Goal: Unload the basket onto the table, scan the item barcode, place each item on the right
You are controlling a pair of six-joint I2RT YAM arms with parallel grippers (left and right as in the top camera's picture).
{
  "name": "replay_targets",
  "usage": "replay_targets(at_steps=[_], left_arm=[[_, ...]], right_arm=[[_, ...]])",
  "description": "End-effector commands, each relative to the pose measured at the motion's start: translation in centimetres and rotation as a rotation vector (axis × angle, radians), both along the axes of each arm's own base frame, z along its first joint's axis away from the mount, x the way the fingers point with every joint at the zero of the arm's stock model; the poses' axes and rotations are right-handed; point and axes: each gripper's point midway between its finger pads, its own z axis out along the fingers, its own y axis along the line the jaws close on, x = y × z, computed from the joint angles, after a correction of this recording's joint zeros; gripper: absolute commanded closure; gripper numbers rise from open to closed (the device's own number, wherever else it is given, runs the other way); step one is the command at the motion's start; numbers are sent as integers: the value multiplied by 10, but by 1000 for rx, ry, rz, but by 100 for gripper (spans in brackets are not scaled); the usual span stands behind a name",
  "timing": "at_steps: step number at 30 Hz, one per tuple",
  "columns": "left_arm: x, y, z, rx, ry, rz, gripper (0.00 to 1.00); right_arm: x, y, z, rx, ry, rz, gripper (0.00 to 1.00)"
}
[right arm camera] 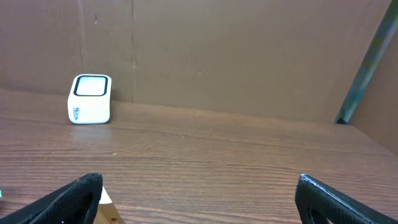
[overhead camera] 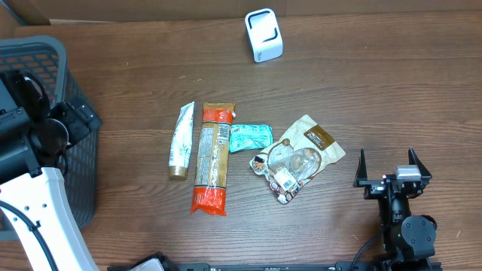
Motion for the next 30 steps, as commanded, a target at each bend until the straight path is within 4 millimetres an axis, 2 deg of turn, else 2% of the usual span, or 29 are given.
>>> replay_targets(at_steps=[1, 19, 24, 30], left_arm=[[2, -2, -6, -30, -3, 6, 0], [3, -1, -6, -28, -4, 6, 1], [19, 6, 7, 110, -28, -150, 0], [28, 9, 15, 137, -66, -166, 0]], right_arm=[[0, -1, -1, 0, -5, -6, 0], [0, -1, -1, 0, -5, -6, 0], [0, -1, -1, 0, -5, -6, 0], [0, -1, -1, 0, -5, -6, 0]])
